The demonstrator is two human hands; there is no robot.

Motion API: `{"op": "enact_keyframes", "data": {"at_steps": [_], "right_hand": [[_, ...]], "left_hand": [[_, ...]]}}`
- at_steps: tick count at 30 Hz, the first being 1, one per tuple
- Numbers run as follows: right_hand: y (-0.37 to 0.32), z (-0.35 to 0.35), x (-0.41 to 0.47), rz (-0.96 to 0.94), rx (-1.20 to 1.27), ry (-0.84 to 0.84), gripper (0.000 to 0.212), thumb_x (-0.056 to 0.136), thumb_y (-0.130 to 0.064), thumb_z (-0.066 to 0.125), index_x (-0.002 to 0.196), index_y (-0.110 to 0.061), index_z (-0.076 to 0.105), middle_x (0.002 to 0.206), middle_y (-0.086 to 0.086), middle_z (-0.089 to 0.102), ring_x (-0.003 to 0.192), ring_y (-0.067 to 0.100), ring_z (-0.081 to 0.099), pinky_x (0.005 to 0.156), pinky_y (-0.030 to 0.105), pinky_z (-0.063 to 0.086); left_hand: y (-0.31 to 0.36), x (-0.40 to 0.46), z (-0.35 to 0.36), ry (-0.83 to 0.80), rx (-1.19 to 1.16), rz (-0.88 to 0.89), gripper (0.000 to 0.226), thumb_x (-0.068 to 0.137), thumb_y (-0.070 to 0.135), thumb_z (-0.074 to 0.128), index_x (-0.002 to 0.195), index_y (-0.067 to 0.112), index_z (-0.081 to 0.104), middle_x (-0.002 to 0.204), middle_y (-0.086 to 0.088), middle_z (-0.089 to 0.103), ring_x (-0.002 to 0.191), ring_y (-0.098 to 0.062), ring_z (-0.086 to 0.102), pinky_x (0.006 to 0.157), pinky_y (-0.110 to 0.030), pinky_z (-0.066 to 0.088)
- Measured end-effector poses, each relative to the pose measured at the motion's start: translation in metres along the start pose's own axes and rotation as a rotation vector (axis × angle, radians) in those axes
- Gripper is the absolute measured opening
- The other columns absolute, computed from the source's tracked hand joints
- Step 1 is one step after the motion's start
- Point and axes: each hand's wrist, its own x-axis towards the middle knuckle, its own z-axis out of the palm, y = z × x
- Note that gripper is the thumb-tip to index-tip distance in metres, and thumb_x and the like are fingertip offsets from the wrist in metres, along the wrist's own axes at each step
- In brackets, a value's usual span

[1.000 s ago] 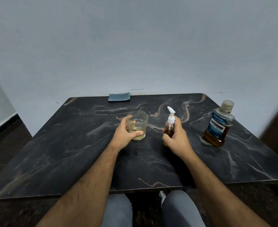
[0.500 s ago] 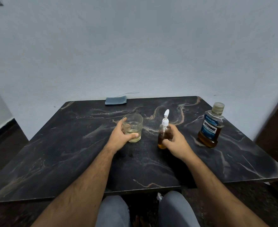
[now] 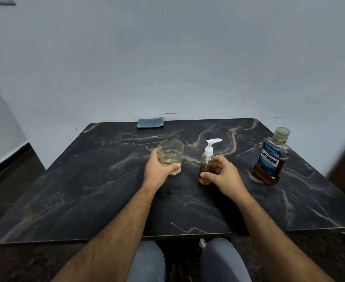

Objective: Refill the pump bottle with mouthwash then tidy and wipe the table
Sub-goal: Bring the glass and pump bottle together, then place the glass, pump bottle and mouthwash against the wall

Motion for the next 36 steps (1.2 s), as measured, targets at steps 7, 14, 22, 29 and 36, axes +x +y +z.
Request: {"op": "enact_keyframes", "data": {"at_steps": [7, 14, 22, 29, 36], "right_hand": [[-0.001, 0.004, 0.004, -0.005, 0.02, 0.058, 0.047, 0.07, -0.016, 0.087, 0.106, -0.027, 0.06, 0.106, -0.002, 0.07, 0.097, 0.013, 0.068, 0.092, 0.036, 0.055], [-0.008, 0.002, 0.014, -0.011, 0.013, 0.116, 0.045, 0.07, -0.017, 0.087, 0.105, -0.027, 0.059, 0.103, -0.004, 0.069, 0.094, 0.01, 0.066, 0.083, 0.025, 0.053], [-0.023, 0.002, 0.077, -0.012, 0.033, 0.152, 0.045, 0.073, -0.02, 0.086, 0.109, -0.021, 0.059, 0.101, -0.002, 0.07, 0.095, 0.012, 0.067, 0.085, 0.028, 0.054], [-0.021, 0.018, 0.151, -0.007, 0.053, 0.181, 0.042, 0.074, -0.022, 0.085, 0.107, -0.024, 0.058, 0.099, -0.005, 0.068, 0.093, 0.011, 0.065, 0.082, 0.025, 0.051], [-0.009, 0.036, 0.235, 0.004, 0.051, 0.226, 0.039, 0.077, -0.022, 0.081, 0.11, -0.021, 0.058, 0.096, -0.008, 0.062, 0.09, 0.01, 0.061, 0.079, 0.021, 0.045]], "left_hand": [[-0.003, 0.002, 0.0, 0.023, 0.019, 0.022, 0.092, 0.056, 0.04, 0.092, 0.135, 0.029, 0.047, 0.128, 0.006, 0.063, 0.117, -0.013, 0.06, 0.103, -0.041, 0.049], [0.0, 0.008, 0.001, 0.047, 0.0, 0.023, 0.092, 0.06, 0.037, 0.092, 0.139, 0.026, 0.046, 0.132, 0.003, 0.061, 0.118, -0.014, 0.059, 0.104, -0.041, 0.049], [0.025, 0.073, 0.0, 0.042, -0.026, 0.034, 0.097, 0.058, 0.037, 0.092, 0.141, 0.025, 0.044, 0.132, 0.002, 0.061, 0.119, -0.016, 0.06, 0.104, -0.044, 0.049], [0.027, 0.167, 0.025, 0.08, -0.032, -0.005, 0.088, 0.066, 0.025, 0.091, 0.14, 0.018, 0.044, 0.134, 0.0, 0.058, 0.118, -0.018, 0.057, 0.105, -0.038, 0.046], [0.013, 0.263, 0.058, 0.052, -0.006, -0.024, 0.089, 0.068, 0.023, 0.089, 0.143, 0.015, 0.042, 0.137, -0.002, 0.056, 0.123, -0.019, 0.055, 0.108, -0.036, 0.044]]}}
